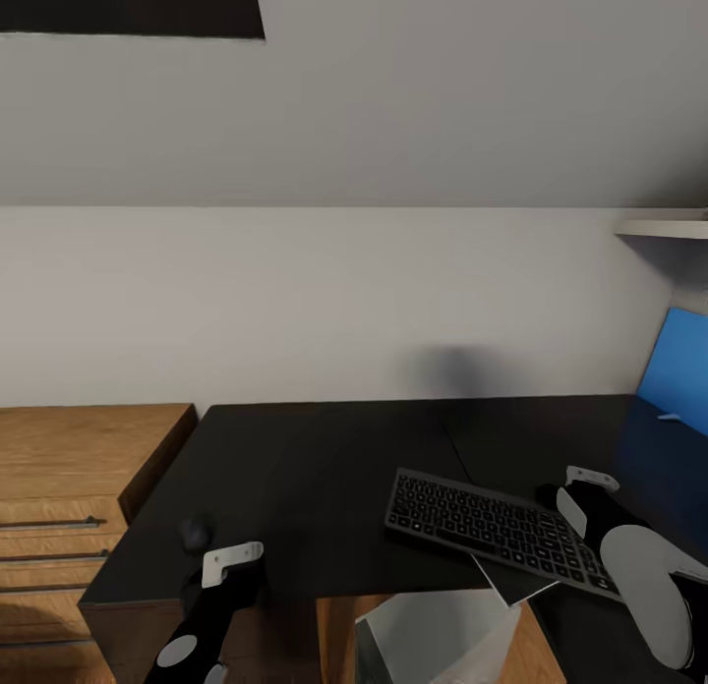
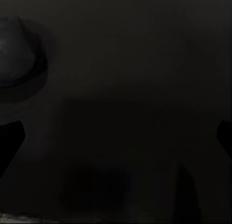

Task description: In the bedroom, organize the workspace by keeping the computer under the desk, ensuring the monitor is on the desk, placing the keyboard on the desk next to the monitor, placing the mouse on the desk next to the keyboard, moving the folder from the swivel chair onto the desk next to the mouse, stacking the notebook on top of the folder with the pen on top of the notebook, and positioning the swivel chair next to the desk.

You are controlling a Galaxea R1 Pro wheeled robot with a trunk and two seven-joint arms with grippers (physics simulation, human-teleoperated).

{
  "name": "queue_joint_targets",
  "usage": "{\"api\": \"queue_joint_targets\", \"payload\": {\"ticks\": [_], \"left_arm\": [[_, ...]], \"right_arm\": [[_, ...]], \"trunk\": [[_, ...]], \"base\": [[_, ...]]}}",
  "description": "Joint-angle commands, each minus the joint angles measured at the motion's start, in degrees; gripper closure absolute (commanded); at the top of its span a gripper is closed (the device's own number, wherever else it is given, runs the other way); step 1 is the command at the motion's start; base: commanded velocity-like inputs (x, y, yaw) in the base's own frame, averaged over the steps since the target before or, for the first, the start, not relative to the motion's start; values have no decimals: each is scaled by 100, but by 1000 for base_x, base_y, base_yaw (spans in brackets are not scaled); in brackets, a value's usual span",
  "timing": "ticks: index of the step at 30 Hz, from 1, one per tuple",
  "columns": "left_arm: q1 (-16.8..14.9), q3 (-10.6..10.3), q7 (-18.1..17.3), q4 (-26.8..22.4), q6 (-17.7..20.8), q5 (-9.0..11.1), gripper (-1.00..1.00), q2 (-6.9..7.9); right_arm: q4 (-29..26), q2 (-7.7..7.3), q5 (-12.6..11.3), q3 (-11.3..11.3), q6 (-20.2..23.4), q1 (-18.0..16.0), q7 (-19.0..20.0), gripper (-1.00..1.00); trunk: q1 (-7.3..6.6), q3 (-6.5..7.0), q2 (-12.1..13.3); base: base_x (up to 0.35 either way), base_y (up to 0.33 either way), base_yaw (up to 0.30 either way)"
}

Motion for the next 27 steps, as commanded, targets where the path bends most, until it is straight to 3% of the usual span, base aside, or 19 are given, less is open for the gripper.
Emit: {"api": "queue_joint_targets", "payload": {"ticks": [1, 16, 27], "left_arm": [[-1, -8, 46, -10, 15, 60, -100, 0], [-1, -8, 46, -10, 15, 60, -100, -2], [-1, -8, 46, -10, 15, 67, -100, -2]], "right_arm": [[27, 2, 35, -17, 74, 3, -5, -100], [27, 2, 35, -10, 74, 3, -5, -100], [27, 4, 35, -8, 67, 3, -5, -100]], "trunk": [[-2, -6, -3], [-2, -6, -3], [-2, -6, -3]], "base": [[-148, 9, 0], [-152, 20, 0], [-25, 4, 0]]}}
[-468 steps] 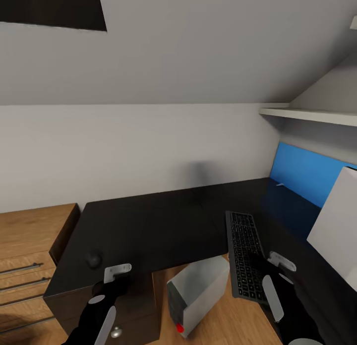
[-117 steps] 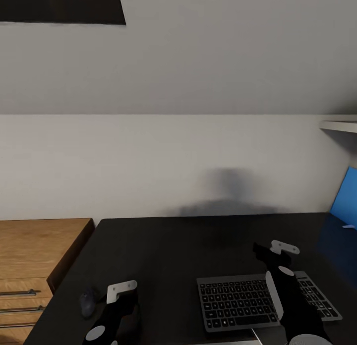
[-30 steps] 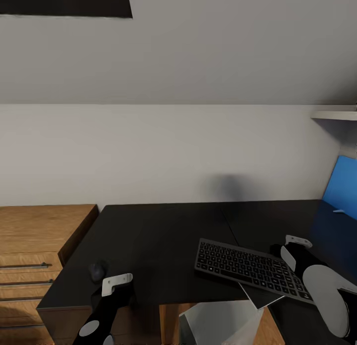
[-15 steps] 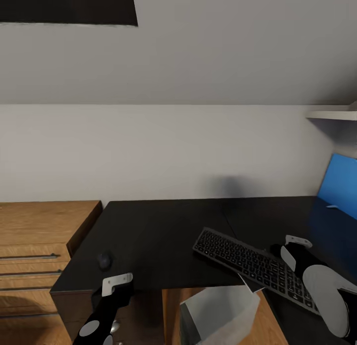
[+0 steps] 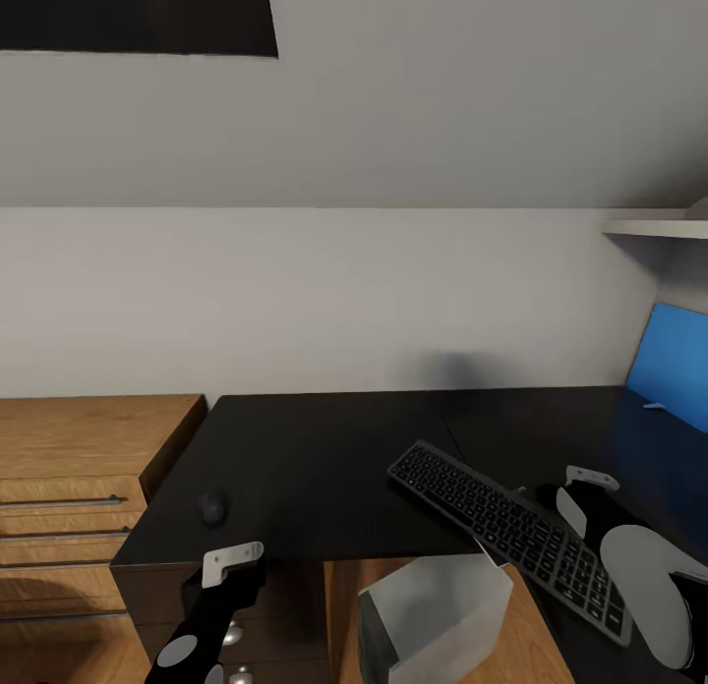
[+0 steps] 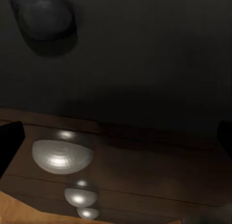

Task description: In the bedroom, organize the workspace by keeping the computer under the desk, ensuring the monitor is on the desk, placing the keyboard on the desk next to the monitor, placing the mouse on the desk next to the keyboard, moving the folder from the swivel chair onto the desk next to the mouse, stacking the notebook on top of the folder with the pen on top of the notebook, and positioning the swivel chair next to the desk.

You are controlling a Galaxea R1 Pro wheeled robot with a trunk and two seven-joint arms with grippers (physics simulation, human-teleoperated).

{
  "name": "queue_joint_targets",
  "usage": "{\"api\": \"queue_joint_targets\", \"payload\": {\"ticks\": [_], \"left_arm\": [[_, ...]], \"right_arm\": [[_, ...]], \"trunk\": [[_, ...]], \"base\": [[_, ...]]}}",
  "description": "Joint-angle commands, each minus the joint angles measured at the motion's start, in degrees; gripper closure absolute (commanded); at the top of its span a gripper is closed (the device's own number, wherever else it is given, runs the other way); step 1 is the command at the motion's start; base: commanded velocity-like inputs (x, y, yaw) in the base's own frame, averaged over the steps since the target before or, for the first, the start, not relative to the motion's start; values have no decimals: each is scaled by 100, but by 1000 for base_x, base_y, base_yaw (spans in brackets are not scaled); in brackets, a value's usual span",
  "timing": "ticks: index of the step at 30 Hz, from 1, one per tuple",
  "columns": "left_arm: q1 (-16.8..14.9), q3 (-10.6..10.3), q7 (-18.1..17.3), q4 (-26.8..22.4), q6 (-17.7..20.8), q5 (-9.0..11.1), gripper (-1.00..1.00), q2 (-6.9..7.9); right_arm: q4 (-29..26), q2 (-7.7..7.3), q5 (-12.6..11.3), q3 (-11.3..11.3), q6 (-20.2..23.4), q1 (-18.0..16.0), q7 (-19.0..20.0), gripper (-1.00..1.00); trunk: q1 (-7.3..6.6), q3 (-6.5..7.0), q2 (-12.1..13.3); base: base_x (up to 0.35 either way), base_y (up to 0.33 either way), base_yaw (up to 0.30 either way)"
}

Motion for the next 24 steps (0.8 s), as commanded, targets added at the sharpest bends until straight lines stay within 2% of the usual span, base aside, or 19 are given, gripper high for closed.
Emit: {"api": "queue_joint_targets", "payload": {"ticks": [1, 17, 24], "left_arm": [[-1, -8, 47, -10, 15, 61, -100, 1], [-1, -7, 47, -7, 15, 62, -100, 2], [-1, -8, 47, 24, 15, 62, -100, 1]], "right_arm": [[25, 1, 23, -19, 69, 3, 0, -100], [25, 16, 23, -19, 60, 3, 0, -100], [25, 17, 23, -19, 59, 3, 0, -100]], "trunk": [[0, -6, -2], [0, -6, -2], [0, -6, -2]], "base": [[-1, 0, 0], [0, 0, 0], [-72, 37, 0]]}}
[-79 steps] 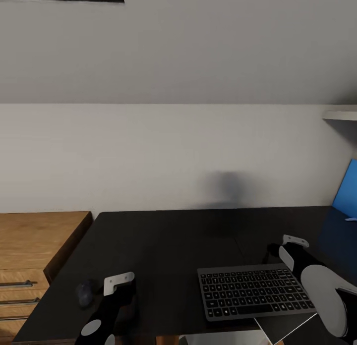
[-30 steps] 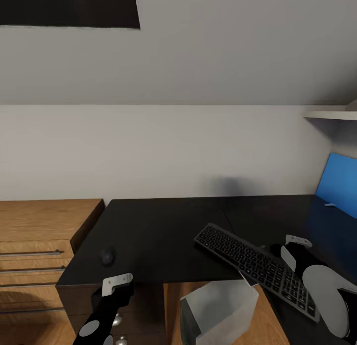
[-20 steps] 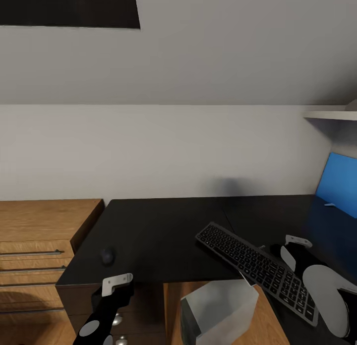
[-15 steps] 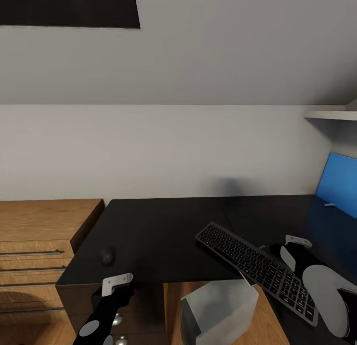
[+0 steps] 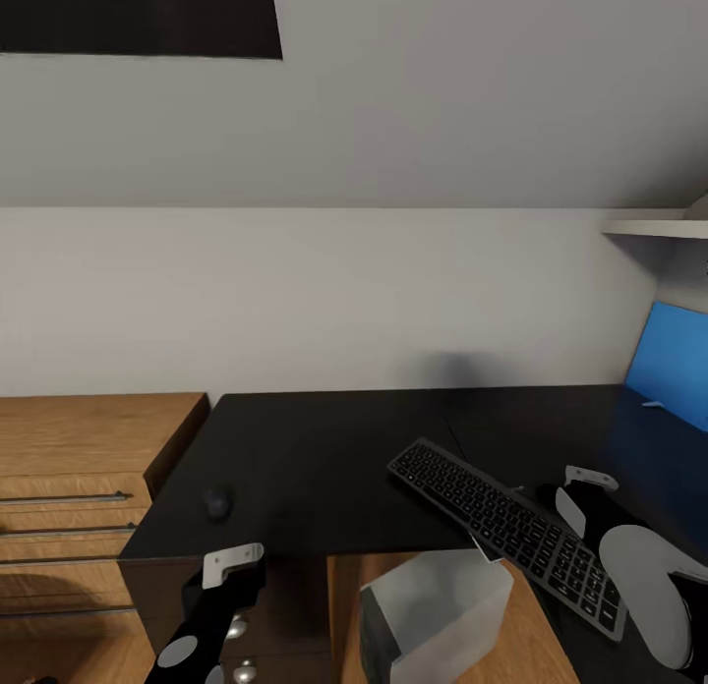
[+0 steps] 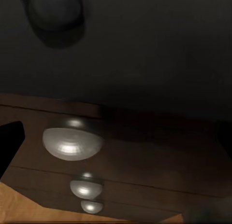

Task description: In the bedroom, organize the workspace by keeping the computer under the desk, ensuring the monitor is on the desk, placing the keyboard on the desk next to the monitor, placing the mouse on the desk next to the keyboard, moving the folder from the swivel chair onto the desk next to the mouse, stacking the notebook on top of the folder with the pen on top of the notebook, and positioning the swivel chair next to the desk.

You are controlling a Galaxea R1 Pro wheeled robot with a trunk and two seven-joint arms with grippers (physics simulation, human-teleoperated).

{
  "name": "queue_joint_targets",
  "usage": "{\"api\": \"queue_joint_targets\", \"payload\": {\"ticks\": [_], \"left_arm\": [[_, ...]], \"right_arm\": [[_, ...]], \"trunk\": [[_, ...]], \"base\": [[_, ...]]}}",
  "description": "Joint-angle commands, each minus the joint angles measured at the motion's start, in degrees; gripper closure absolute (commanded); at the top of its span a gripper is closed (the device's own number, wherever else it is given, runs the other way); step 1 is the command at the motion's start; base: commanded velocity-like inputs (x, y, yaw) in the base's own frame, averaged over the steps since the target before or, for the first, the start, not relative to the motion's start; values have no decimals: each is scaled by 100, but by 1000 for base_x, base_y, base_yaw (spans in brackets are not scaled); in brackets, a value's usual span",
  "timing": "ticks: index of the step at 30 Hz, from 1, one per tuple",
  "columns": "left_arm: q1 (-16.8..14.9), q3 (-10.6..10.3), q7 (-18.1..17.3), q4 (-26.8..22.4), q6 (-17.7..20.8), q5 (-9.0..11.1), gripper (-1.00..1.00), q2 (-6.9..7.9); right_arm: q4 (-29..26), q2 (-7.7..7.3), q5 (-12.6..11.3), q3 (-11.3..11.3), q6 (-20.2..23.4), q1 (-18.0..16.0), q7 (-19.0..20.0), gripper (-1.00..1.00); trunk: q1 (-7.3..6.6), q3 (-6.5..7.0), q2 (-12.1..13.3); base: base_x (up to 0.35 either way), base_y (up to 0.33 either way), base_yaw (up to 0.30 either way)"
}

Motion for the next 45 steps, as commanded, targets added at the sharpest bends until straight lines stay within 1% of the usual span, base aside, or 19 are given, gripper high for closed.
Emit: {"api": "queue_joint_targets", "payload": {"ticks": [1, 17, 45], "left_arm": [[-1, -8, 47, 7, 15, 60, -100, 1], [-1, -8, 47, 43, 15, 60, -100, 1], [-1, -16, 47, 83, 15, 58, -100, -7]], "right_arm": [[25, 3, 13, -23, 70, 3, 3, -100], [25, 9, 19, -23, 70, 3, 3, -100], [34, 15, 22, -23, 70, 3, 3, -100]], "trunk": [[0, -6, -2], [0, -6, -2], [0, -6, -2]], "base": [[-19, 10, 0], [-40, 31, 0], [-2, 1, 0]]}}
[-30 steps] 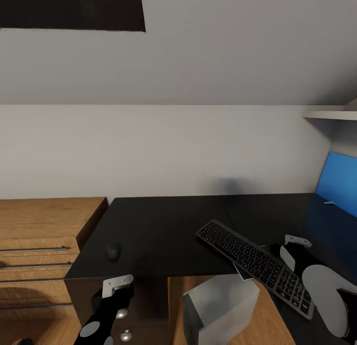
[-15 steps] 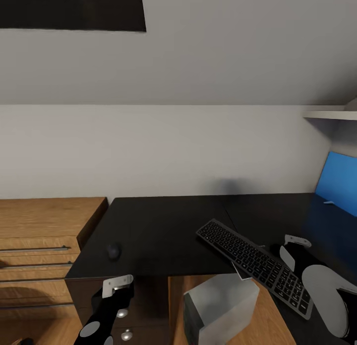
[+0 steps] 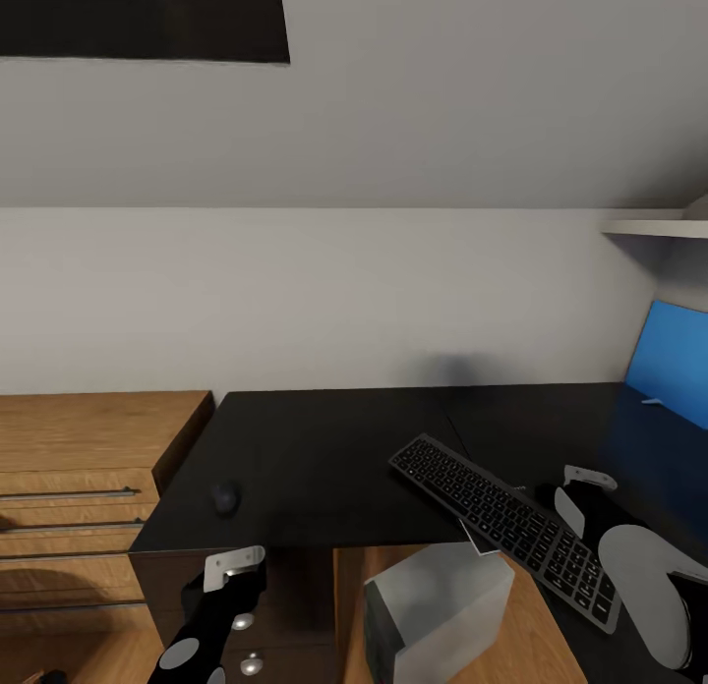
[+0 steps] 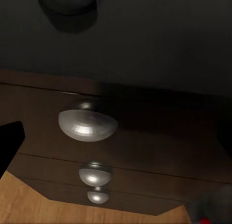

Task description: In the bedroom, organize the workspace by keeping the computer under the desk, ensuring the monitor is on the desk, placing the keyboard on the desk next to the monitor, placing the mouse on the desk next to the keyboard, moving the folder from the swivel chair onto the desk next to the mouse, stacking the notebook on top of the folder with the pen on top of the notebook, and positioning the swivel chair next to the desk.

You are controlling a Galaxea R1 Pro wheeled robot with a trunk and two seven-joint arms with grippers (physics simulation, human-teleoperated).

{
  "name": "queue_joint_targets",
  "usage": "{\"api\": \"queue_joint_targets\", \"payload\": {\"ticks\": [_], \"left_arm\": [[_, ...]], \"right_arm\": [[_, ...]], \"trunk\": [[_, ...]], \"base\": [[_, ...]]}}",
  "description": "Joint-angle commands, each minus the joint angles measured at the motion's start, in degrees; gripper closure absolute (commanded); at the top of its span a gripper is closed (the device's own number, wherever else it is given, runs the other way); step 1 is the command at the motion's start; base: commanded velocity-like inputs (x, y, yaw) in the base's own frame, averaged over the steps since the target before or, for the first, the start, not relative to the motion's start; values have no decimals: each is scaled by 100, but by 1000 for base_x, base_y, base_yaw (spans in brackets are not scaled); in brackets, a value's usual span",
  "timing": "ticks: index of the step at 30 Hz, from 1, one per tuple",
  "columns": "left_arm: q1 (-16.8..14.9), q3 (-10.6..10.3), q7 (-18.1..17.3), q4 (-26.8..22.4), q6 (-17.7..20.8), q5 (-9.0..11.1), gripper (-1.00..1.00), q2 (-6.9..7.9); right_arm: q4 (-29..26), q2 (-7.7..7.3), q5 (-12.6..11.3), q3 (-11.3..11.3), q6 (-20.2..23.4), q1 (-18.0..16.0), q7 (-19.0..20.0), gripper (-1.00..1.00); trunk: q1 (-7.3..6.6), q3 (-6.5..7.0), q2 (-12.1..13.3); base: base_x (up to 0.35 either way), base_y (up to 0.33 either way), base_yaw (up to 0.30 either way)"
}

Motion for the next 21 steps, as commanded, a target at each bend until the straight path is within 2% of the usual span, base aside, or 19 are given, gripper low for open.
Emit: {"api": "queue_joint_targets", "payload": {"ticks": [1, 21], "left_arm": [[-2, -8, 47, -8, 15, 60, -100, 1], [-2, -9, 47, 49, 15, 54, -100, 1]], "right_arm": [[39, 2, 9, -24, 64, 2, 5, -100], [39, 17, 9, -24, 64, 2, 5, -100]], "trunk": [[1, -6, -2], [1, -6, -2]], "base": [[0, 0, 0], [-27, 22, 0]]}}
